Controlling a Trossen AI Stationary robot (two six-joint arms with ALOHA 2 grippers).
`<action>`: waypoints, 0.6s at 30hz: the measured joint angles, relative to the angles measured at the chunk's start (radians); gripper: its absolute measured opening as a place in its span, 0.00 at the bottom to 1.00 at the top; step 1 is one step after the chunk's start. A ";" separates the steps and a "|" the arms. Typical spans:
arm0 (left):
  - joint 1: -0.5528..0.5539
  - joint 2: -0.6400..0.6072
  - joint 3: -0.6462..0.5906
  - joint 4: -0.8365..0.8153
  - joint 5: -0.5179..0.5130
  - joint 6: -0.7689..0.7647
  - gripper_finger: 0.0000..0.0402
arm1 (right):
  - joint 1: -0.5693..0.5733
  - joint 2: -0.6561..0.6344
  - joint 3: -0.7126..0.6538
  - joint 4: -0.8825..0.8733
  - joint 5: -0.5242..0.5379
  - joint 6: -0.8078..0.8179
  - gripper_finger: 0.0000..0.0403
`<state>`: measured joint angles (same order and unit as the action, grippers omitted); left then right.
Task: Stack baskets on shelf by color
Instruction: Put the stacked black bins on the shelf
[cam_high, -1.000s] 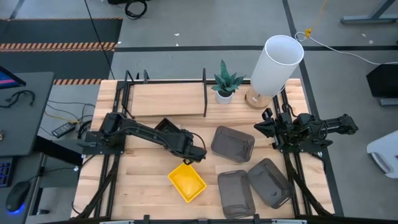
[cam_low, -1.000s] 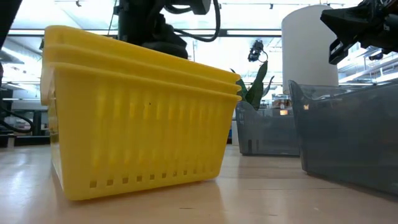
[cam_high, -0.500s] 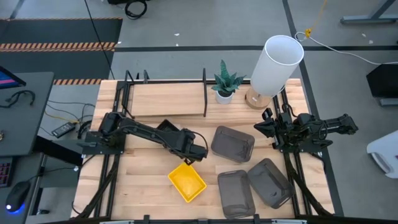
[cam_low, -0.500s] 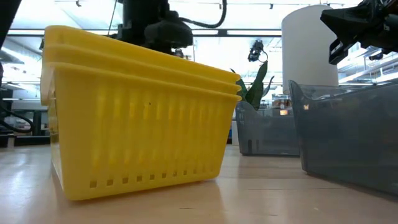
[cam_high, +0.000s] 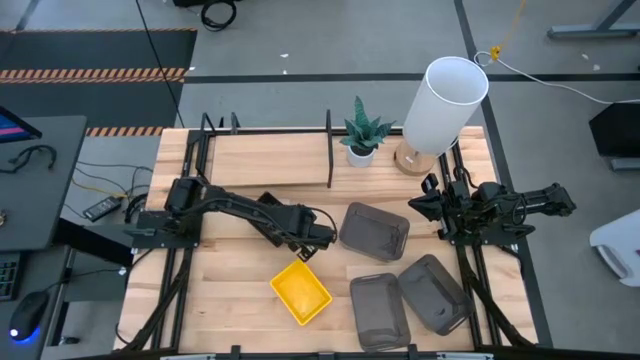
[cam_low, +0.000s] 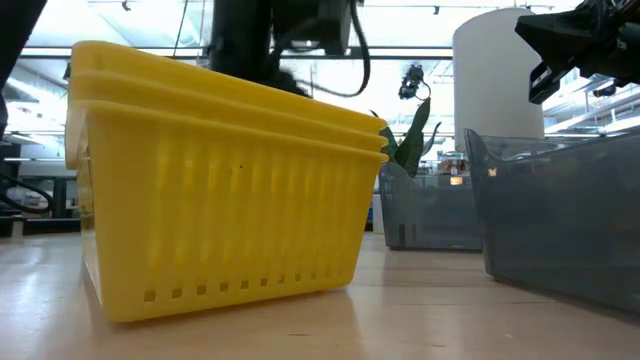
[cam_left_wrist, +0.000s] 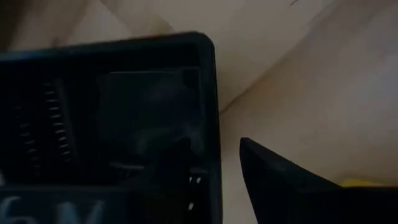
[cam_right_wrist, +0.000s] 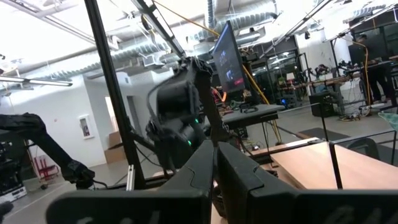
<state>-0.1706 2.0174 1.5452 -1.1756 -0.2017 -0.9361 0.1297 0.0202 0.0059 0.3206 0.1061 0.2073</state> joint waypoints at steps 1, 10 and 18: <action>0.004 0.000 -0.023 0.022 0.006 -0.005 0.36 | 0.000 0.000 0.000 0.000 0.000 0.000 0.07; 0.017 0.001 -0.078 0.069 0.035 -0.003 0.30 | 0.000 0.000 0.000 -0.001 0.000 0.000 0.07; 0.017 -0.011 -0.071 0.056 0.040 0.093 0.05 | 0.000 0.000 0.000 -0.001 0.000 0.000 0.07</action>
<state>-0.1533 2.0064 1.4746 -1.1194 -0.1621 -0.8432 0.1295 0.0204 0.0059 0.3199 0.1059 0.2073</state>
